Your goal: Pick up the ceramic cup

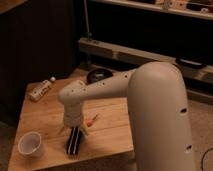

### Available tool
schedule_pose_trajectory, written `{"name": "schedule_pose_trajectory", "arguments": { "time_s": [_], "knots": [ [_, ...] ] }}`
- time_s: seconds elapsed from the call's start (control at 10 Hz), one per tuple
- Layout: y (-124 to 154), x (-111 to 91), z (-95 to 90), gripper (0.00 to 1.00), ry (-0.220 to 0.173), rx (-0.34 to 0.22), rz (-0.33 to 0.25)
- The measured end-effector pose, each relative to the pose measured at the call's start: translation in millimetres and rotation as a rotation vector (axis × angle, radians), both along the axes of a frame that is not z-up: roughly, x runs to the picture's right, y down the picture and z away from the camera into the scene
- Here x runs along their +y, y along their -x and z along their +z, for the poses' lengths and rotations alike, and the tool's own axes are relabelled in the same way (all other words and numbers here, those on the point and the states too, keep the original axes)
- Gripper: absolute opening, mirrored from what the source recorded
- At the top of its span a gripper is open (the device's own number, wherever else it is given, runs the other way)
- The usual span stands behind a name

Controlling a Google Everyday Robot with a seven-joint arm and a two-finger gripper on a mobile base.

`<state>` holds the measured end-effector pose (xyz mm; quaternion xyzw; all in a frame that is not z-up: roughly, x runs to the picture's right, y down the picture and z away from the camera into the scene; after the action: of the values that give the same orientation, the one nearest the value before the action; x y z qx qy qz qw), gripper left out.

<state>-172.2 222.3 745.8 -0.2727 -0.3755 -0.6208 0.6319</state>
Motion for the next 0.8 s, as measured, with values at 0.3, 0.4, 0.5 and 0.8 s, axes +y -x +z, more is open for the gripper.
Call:
{"name": "schedule_pose_trajectory", "arguments": {
  "time_s": [0.3,0.4,0.5,0.8],
  "knots": [
    [0,-1,-1.1,0.80,-0.006,-0.002,-0.004],
    [1,-4,-3.1,0.80,-0.024,0.001,-0.015],
    [8,-7,-10.7,0.80,-0.074,0.003,-0.050],
    [27,-36,-48.3,0.80,-0.249,-0.010,-0.104]
  ]
}}
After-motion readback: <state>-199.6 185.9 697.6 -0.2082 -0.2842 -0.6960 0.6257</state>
